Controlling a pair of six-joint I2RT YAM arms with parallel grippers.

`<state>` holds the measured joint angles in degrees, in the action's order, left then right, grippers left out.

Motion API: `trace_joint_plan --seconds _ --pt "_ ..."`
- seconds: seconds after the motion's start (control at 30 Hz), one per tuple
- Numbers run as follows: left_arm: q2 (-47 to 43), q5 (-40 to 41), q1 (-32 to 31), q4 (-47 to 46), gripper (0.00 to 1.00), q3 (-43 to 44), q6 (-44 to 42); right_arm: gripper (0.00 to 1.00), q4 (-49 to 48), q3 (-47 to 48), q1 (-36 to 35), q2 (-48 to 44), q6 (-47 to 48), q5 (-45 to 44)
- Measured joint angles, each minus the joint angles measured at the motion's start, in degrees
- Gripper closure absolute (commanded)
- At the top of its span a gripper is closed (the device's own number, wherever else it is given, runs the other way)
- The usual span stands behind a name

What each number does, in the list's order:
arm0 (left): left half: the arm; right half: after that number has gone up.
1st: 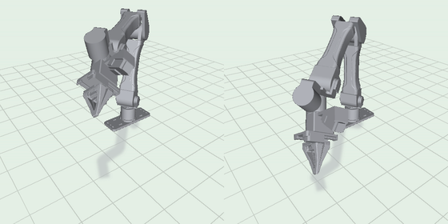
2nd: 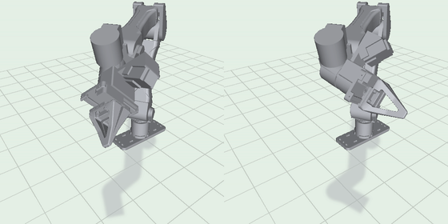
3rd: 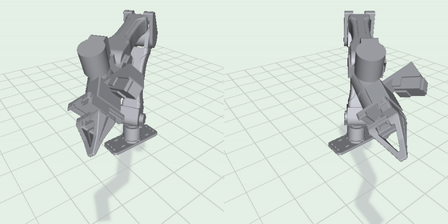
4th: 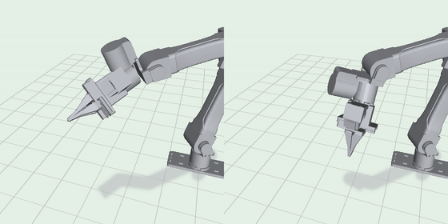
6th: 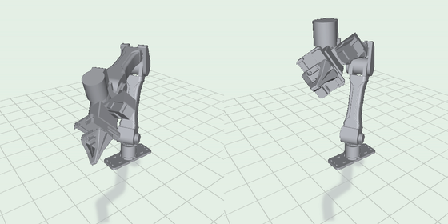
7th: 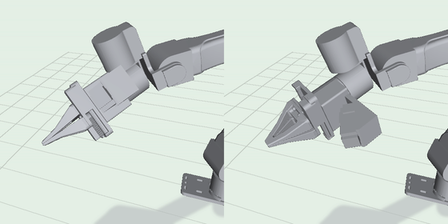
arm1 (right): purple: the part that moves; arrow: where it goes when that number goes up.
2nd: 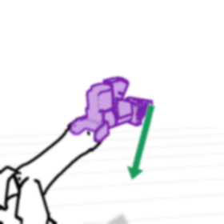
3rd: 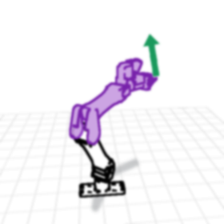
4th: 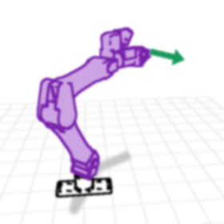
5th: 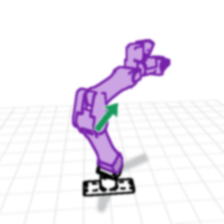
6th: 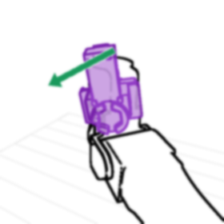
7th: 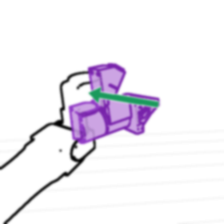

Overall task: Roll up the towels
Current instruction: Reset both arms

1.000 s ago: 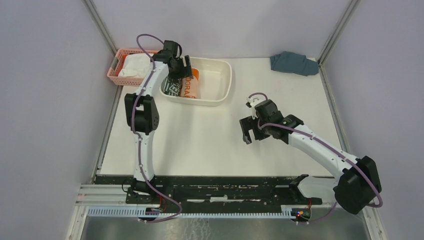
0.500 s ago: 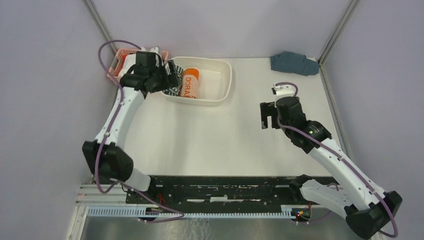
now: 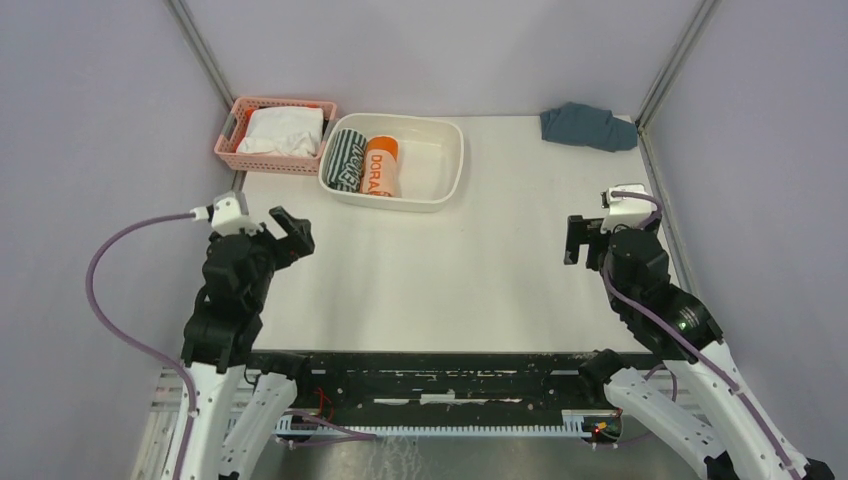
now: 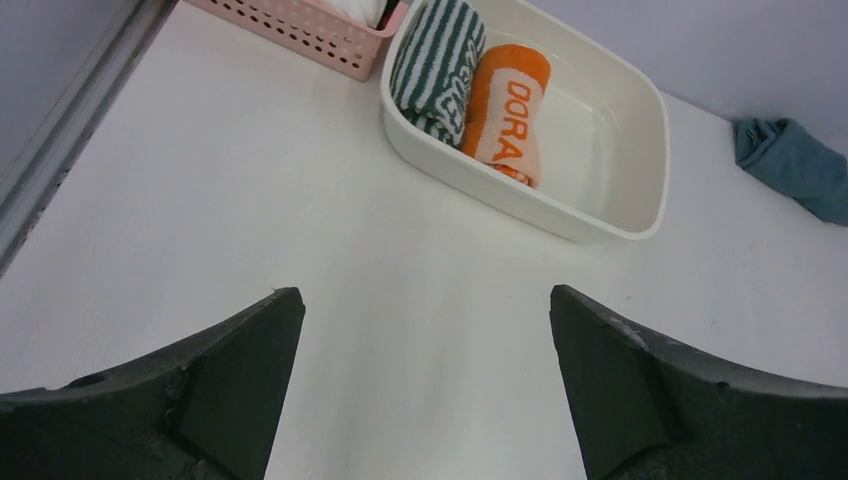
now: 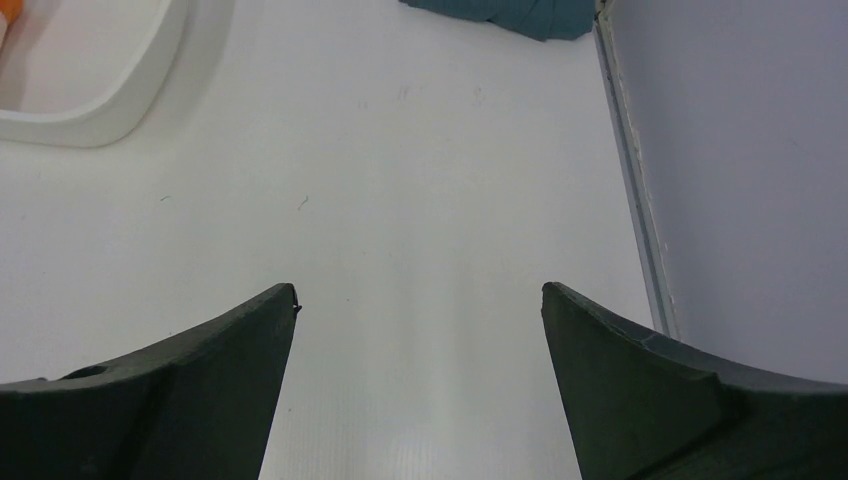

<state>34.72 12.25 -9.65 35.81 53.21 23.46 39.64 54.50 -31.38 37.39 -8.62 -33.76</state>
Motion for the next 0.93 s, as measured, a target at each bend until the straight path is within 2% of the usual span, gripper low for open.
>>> trace_joint_plan --seconds 0.13,0.33,0.6,0.93 --pt "-8.3 3.5 0.0 0.4 0.01 -6.9 1.2 0.0 0.1 -2.5 0.0 -3.1 0.7 -0.3" --pt "-15.8 7.1 0.0 1.9 0.01 -14.4 3.2 0.0 -0.2 -6.8 0.0 -6.5 0.5 -1.5" --pt "-16.4 8.7 0.0 1.7 0.01 -15.1 3.5 0.0 -1.4 -8.4 0.0 -11.4 -1.4 -4.4" --pt "-14.2 8.4 0.0 1.7 0.01 -15.2 3.5 0.0 -1.4 -8.3 0.0 -11.1 -3.2 -5.3"
